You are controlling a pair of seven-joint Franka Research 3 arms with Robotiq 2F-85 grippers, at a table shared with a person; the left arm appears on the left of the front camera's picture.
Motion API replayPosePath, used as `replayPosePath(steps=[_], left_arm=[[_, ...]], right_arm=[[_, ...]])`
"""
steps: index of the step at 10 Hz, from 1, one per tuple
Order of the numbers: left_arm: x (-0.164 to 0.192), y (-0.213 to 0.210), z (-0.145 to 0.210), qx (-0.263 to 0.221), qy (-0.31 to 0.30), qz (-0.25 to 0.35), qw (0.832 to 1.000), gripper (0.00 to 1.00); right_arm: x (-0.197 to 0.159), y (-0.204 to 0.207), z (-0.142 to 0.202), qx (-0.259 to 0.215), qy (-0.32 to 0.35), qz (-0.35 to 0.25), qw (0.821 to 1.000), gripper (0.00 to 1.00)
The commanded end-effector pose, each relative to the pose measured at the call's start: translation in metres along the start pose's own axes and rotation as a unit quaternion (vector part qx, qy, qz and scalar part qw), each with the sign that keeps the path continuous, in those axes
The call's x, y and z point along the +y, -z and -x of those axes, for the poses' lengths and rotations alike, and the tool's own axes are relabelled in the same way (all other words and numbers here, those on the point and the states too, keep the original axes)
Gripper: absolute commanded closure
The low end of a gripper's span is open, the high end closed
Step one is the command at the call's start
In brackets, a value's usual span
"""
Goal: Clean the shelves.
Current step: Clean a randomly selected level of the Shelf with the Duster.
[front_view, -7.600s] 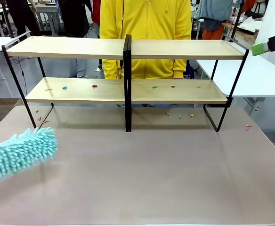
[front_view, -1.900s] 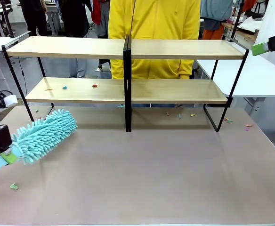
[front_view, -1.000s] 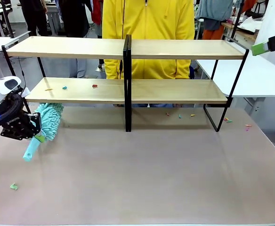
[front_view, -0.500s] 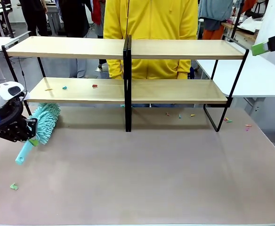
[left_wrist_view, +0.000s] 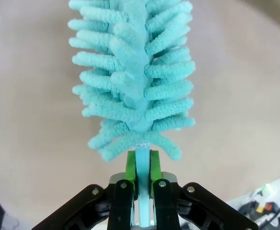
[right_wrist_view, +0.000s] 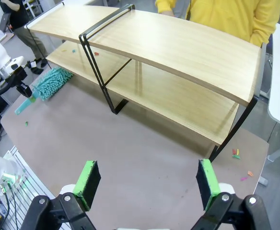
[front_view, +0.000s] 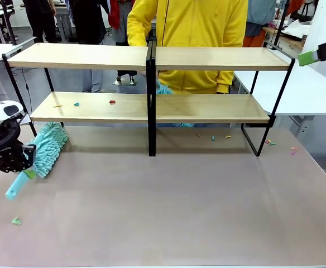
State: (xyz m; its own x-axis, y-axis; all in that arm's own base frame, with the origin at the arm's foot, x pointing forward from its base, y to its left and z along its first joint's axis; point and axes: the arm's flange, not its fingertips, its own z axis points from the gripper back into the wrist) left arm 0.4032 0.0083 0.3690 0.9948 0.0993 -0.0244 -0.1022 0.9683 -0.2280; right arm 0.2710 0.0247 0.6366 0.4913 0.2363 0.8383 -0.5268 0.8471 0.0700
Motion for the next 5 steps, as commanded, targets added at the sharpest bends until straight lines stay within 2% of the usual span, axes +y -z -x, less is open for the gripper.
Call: replayPosePath(steps=[1,2,5], left_arm=[[0.004,-0.014,0.008,0.026,-0.002,-0.02,0.999,0.88],[0.007,-0.022,0.019,0.047,0.01,-0.017,0.999,0.88],[0.032,-0.05,0.071,0.101,0.021,-0.06,0.993,0.88]], right_arm=[[0.0,0.0,0.0,-0.001,0.0,-0.001,1.0,0.0],[0.0,0.0,0.0,-0.001,0.0,-0.001,1.0,0.0],[0.0,0.0,0.0,-0.001,0.0,-0.001,1.0,0.0]])
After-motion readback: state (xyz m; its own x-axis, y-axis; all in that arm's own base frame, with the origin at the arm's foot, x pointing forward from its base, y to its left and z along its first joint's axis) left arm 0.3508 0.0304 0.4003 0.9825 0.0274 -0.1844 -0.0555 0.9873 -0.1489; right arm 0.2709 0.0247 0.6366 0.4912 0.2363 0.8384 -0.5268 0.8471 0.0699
